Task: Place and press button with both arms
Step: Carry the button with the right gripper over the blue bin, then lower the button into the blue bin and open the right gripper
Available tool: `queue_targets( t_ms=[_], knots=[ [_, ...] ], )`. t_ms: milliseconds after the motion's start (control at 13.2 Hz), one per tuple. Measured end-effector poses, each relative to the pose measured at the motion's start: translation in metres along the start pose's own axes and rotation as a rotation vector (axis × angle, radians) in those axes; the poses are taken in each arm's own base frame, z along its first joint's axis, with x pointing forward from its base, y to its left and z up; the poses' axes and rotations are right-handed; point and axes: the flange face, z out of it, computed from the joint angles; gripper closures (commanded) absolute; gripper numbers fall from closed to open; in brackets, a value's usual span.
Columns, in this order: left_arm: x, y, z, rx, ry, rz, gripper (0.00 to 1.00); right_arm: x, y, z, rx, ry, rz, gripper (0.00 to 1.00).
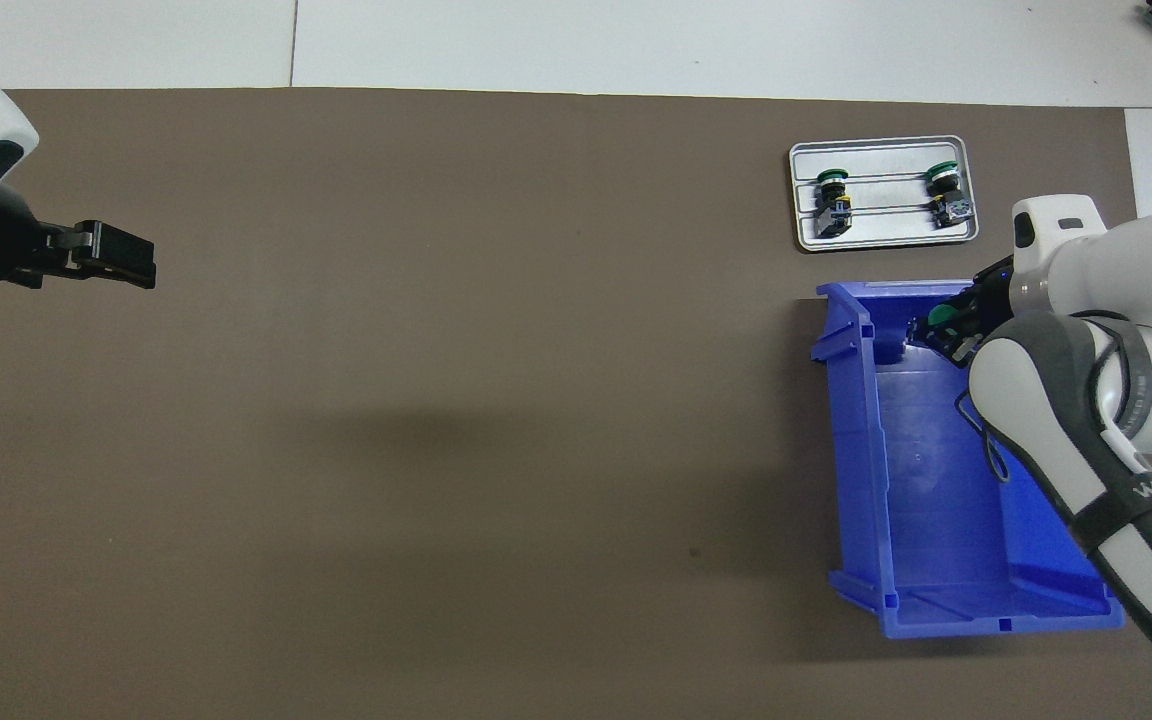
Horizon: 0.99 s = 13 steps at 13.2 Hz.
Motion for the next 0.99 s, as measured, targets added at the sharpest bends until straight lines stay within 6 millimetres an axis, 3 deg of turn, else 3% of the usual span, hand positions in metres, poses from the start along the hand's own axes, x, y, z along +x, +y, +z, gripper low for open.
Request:
queue_targets(
  t_ms=[152, 228, 303, 379, 759, 986],
  knots=[
    [0.0, 0.0, 0.0, 0.0, 0.0, 0.0, 0.0, -0.002, -0.002, 0.008, 0.007, -0.005, -0.004, 0.94],
    [0.0, 0.0, 0.0, 0.0, 0.0, 0.0, 0.0, -0.003, -0.002, 0.01, 0.006, -0.003, -0.002, 0.69],
    [0.0, 0.0, 0.0, 0.0, 0.0, 0.0, 0.0, -0.003, -0.003, 0.011, 0.008, -0.001, 0.001, 0.5],
    [0.0, 0.0, 0.0, 0.0, 0.0, 0.0, 0.0, -0.004, -0.003, 0.011, 0.01, 0.001, 0.004, 0.41],
    [0.0, 0.0, 0.0, 0.0, 0.0, 0.0, 0.0, -0.01, 0.004, 0.006, 0.003, 0.01, 0.086, 0.28],
    [0.0, 0.0, 0.0, 0.0, 0.0, 0.0, 0.0, -0.002, 0.0, -0.021, -0.027, 0.04, 0.27, 0.28]
  ],
)
